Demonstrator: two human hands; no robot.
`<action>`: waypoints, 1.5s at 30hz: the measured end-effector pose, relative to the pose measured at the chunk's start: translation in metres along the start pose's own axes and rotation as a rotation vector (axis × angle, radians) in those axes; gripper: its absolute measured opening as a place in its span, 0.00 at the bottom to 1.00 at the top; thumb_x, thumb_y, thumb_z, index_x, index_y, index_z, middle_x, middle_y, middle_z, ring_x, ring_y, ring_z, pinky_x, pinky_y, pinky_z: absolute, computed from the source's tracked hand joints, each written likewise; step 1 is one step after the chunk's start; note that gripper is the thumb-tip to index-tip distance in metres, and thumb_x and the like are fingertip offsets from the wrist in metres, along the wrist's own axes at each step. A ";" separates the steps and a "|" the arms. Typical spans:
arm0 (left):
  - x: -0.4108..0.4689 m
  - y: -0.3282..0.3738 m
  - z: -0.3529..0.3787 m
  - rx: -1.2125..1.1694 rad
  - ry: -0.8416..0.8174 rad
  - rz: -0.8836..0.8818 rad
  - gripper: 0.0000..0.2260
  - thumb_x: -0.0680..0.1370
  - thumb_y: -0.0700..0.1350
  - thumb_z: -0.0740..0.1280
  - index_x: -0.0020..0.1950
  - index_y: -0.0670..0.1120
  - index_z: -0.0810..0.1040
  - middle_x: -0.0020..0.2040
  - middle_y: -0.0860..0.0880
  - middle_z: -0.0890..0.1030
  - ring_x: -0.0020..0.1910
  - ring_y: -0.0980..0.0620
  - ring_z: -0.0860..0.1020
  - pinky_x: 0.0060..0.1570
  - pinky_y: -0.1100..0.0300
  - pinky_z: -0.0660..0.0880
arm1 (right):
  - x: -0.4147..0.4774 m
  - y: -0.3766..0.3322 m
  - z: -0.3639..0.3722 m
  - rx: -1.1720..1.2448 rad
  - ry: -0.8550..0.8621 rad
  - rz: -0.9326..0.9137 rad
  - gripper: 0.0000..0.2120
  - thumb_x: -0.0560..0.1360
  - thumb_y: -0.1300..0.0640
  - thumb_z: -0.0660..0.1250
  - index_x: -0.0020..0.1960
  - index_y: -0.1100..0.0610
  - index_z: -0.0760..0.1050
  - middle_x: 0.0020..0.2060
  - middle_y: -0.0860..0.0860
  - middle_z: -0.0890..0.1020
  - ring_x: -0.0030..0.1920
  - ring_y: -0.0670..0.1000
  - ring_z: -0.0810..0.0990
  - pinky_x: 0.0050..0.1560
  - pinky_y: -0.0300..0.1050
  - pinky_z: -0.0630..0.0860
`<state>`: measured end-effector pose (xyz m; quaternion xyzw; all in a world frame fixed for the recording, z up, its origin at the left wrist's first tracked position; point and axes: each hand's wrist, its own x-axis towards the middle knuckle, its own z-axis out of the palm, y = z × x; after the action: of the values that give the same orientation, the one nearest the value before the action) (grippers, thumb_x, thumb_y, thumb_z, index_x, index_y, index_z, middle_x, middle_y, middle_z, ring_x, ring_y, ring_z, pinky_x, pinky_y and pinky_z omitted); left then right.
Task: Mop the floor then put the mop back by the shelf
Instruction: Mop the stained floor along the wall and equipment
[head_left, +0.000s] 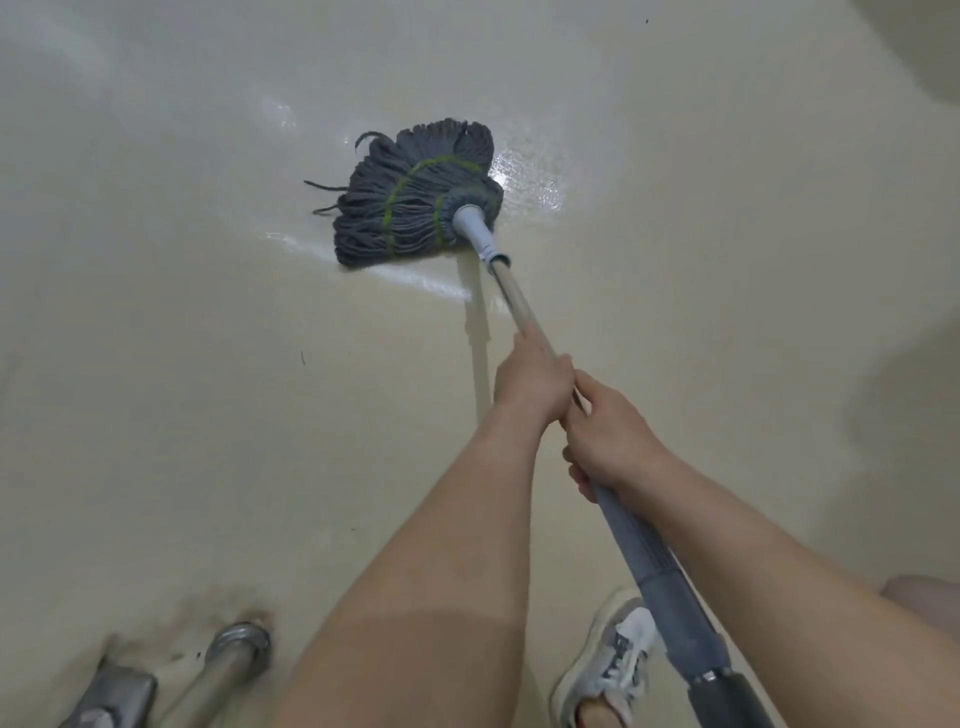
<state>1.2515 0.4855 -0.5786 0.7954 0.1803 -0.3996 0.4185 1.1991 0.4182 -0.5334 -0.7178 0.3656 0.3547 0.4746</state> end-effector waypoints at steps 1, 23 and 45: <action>-0.003 0.006 0.019 0.015 -0.029 0.024 0.19 0.79 0.45 0.59 0.68 0.38 0.67 0.63 0.40 0.74 0.60 0.38 0.76 0.54 0.50 0.75 | -0.004 0.011 -0.017 0.003 0.022 0.005 0.11 0.82 0.51 0.53 0.55 0.46 0.74 0.31 0.53 0.71 0.24 0.53 0.69 0.22 0.37 0.68; -0.071 -0.083 0.002 0.057 0.027 -0.101 0.22 0.75 0.46 0.63 0.68 0.41 0.68 0.60 0.40 0.78 0.58 0.39 0.77 0.54 0.55 0.73 | -0.073 0.055 0.063 0.052 -0.220 0.136 0.16 0.77 0.56 0.51 0.64 0.49 0.65 0.30 0.57 0.74 0.24 0.54 0.72 0.28 0.46 0.75; -0.228 -0.188 0.170 0.053 0.086 -0.197 0.21 0.74 0.44 0.63 0.65 0.39 0.71 0.56 0.39 0.81 0.54 0.40 0.79 0.53 0.53 0.76 | -0.177 0.281 0.014 0.043 -0.285 0.139 0.12 0.82 0.56 0.52 0.60 0.49 0.72 0.25 0.57 0.70 0.21 0.51 0.67 0.23 0.36 0.65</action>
<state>0.9124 0.4683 -0.5535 0.8011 0.2645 -0.4091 0.3478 0.8698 0.3854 -0.5048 -0.6228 0.3510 0.4770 0.5113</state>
